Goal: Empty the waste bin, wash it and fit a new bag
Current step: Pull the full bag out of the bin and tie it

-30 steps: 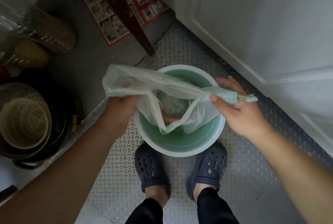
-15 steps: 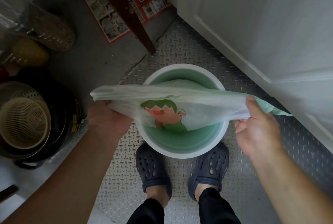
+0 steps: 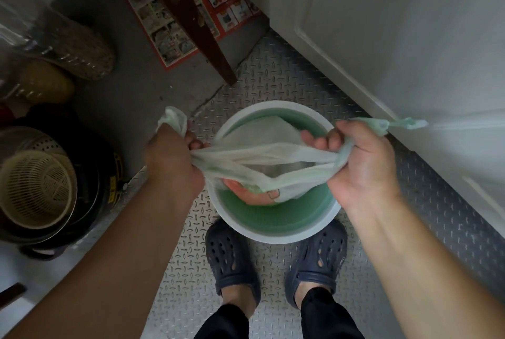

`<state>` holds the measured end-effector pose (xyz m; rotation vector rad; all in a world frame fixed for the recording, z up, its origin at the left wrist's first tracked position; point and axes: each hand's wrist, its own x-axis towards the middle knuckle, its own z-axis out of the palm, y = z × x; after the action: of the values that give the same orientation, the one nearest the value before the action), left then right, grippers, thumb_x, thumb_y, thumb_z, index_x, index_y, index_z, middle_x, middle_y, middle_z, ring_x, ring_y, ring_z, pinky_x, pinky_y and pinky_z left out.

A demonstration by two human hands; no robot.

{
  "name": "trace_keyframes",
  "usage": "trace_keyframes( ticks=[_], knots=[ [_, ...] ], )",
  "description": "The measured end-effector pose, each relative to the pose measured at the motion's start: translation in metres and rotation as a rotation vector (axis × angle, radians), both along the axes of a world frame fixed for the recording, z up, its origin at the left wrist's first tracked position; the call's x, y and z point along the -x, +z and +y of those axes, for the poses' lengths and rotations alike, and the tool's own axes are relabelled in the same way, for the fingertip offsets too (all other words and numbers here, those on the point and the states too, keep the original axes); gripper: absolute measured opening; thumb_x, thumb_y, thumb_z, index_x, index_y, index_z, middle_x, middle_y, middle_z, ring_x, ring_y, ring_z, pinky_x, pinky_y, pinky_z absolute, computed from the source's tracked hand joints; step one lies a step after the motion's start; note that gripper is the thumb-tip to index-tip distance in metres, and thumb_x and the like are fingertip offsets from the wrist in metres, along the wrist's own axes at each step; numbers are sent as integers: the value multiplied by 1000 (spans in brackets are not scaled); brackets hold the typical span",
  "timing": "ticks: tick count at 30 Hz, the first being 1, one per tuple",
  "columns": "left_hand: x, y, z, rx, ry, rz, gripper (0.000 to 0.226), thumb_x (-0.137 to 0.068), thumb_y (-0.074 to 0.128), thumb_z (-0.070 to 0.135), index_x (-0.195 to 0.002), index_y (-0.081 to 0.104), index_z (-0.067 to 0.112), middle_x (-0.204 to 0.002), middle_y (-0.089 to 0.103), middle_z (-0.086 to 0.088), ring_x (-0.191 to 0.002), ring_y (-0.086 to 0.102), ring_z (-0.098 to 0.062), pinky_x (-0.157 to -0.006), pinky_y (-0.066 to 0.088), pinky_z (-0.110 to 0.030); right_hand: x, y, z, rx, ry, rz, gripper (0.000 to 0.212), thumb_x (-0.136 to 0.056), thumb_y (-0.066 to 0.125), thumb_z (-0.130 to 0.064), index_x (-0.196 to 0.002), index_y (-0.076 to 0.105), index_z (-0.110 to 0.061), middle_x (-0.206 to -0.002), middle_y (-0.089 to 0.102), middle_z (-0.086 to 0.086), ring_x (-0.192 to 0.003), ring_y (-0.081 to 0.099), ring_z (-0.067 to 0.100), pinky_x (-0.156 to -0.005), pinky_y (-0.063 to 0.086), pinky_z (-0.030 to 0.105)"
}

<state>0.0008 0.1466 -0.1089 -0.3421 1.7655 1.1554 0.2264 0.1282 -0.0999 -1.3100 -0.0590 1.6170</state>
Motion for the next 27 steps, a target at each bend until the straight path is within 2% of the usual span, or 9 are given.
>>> trace_keyframes(
  ticks=[2, 4, 7, 10, 13, 17, 19, 22, 27],
  knots=[
    [-7, 1, 0, 31, -105, 54, 24, -97, 38, 17, -83, 57, 15, -43, 42, 7, -36, 37, -8, -40, 38, -14, 9, -5, 2, -31, 122, -117, 36, -91, 63, -8, -57, 59, -19, -45, 43, -3, -38, 45, 11, -63, 59, 39],
    [-17, 3, -1, 39, -229, 104, 23, -93, 36, 14, -92, 58, 15, -43, 45, 8, -37, 39, -8, -44, 41, -19, 21, -9, 4, -75, 345, -329, 28, -90, 68, -10, -65, 61, -20, -50, 51, -6, -40, 50, 7, -52, 57, 31],
    [-32, 7, 1, 10, -437, 204, 29, -88, 35, 10, -104, 59, 14, -56, 51, 4, -35, 43, -6, -50, 45, -24, 37, -16, 8, -46, 547, -472, 9, -90, 68, -9, -86, 63, -17, -60, 64, -4, -45, 58, 11, -53, 59, 37],
    [-41, 13, 7, -45, -603, 298, 29, -84, 40, 13, -105, 60, 11, -69, 55, -2, -43, 51, -8, -50, 46, -24, 50, -22, 15, -97, 599, -556, 23, -94, 59, -14, -73, 62, -24, -61, 65, -4, -42, 52, 10, -46, 48, 28],
    [-46, 23, 13, -67, -746, 358, 20, -79, 47, 20, -91, 62, 14, -79, 62, -5, -66, 61, -18, -57, 49, -29, 61, -22, 23, -171, 723, -701, 35, -94, 53, -32, -65, 59, -13, -55, 57, -8, -49, 51, 5, -53, 40, 23],
    [-41, 32, 22, -55, -863, 447, 13, -85, 49, 20, -87, 62, 19, -89, 68, -6, -79, 67, -22, -64, 55, -36, 62, -21, 35, -20, 812, -621, 45, -88, 35, -47, -86, 62, -11, -80, 65, 11, -83, 64, 27, -77, 48, 41],
    [-36, 35, 26, -50, -894, 435, 13, -88, 50, 19, -82, 61, 22, -82, 66, -2, -71, 63, -18, -59, 51, -31, 61, -25, 40, 13, 921, -692, 30, -94, 41, -26, -86, 57, -3, -74, 56, 9, -78, 57, 28, -69, 46, 33],
    [-31, 38, 29, -26, -966, 365, 10, -87, 56, 21, -81, 65, 21, -74, 66, -3, -61, 61, -14, -50, 50, -28, 67, -28, 40, -31, 893, -760, 20, -92, 52, -15, -73, 55, -22, -67, 57, -5, -66, 58, 17, -56, 42, 26],
    [-33, 47, 37, -7, -1115, 321, 18, -69, 59, 32, -84, 64, 23, -91, 74, -9, -84, 74, -30, -78, 62, -54, 79, -35, 36, -17, 702, -485, 19, -81, 74, -9, -97, 66, -14, -90, 74, 7, -83, 72, 24, -76, 62, 42]
  ],
)
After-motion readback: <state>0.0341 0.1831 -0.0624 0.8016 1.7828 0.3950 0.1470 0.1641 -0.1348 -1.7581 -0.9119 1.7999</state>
